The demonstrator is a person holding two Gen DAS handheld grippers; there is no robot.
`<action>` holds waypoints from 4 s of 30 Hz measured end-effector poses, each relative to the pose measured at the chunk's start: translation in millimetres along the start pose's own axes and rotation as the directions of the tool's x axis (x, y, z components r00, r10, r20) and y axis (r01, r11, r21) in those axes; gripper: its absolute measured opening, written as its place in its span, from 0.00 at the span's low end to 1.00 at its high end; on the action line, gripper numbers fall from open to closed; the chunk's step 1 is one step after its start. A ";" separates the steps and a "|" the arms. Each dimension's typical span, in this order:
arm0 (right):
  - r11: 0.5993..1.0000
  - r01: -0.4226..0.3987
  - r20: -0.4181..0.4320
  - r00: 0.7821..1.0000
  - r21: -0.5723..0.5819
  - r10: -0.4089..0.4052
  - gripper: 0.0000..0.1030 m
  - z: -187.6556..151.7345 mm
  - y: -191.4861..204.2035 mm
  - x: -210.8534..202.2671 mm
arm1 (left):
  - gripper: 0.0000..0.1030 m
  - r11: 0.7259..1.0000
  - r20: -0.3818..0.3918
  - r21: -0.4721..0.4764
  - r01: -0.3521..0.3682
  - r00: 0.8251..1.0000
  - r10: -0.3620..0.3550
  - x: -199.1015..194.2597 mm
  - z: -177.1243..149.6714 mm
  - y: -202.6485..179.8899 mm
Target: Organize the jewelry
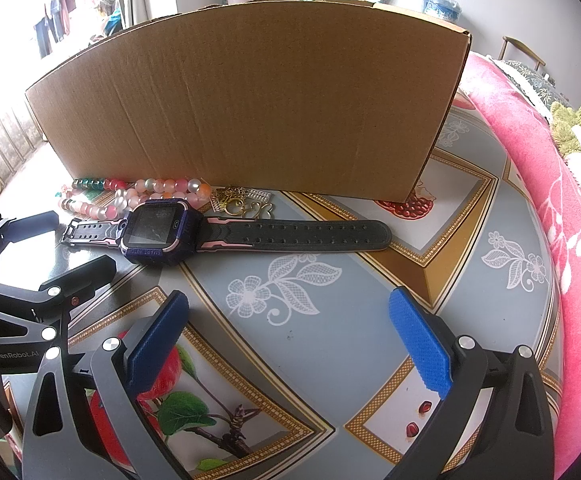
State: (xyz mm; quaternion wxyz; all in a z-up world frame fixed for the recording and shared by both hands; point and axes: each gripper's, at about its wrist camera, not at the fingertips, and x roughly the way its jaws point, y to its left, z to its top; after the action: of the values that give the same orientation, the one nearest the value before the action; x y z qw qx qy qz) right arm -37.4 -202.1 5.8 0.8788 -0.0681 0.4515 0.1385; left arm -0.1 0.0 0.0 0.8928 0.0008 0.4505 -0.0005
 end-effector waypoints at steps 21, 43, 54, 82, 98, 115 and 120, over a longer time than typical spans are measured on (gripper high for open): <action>1.000 0.000 0.000 1.000 0.000 0.000 0.94 0.3 0.0 0.0 | 0.93 1.000 0.000 0.000 0.000 1.000 0.000 0.0 0.1 0.1; 1.000 0.000 0.000 1.000 0.000 0.000 0.94 0.4 -0.1 -0.1 | 0.93 1.000 0.000 0.000 0.000 1.000 0.000 0.0 0.0 0.0; 1.000 0.000 0.000 1.000 0.000 0.000 0.94 0.1 -0.2 -0.1 | 0.93 1.000 0.000 0.000 0.000 1.000 0.000 0.0 0.0 0.0; 1.000 0.000 0.000 1.000 0.000 0.000 0.94 0.5 0.2 -0.3 | 0.93 1.000 0.000 0.000 0.000 1.000 0.000 0.0 0.0 0.0; 1.000 0.000 0.000 1.000 0.000 0.000 0.94 -0.4 2.6 -2.0 | 0.93 1.000 0.000 0.000 0.000 1.000 0.000 -0.2 0.1 0.5; 1.000 0.000 0.000 1.000 0.000 0.000 0.94 -3.7 6.5 -3.8 | 0.79 0.926 0.148 0.363 0.106 0.974 -0.170 -51.6 -14.7 -1.3; 1.000 -0.001 0.000 1.000 0.000 0.001 0.94 -3.8 6.7 -3.8 | 0.44 0.866 0.065 0.478 0.150 0.977 -0.205 -28.1 2.4 -22.5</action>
State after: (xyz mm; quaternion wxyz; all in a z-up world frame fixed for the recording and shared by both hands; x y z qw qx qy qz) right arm -44.5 -197.3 6.7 0.8788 -0.0680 0.4514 0.1388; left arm -14.9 -22.5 24.0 0.8862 0.1755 0.3835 -0.1920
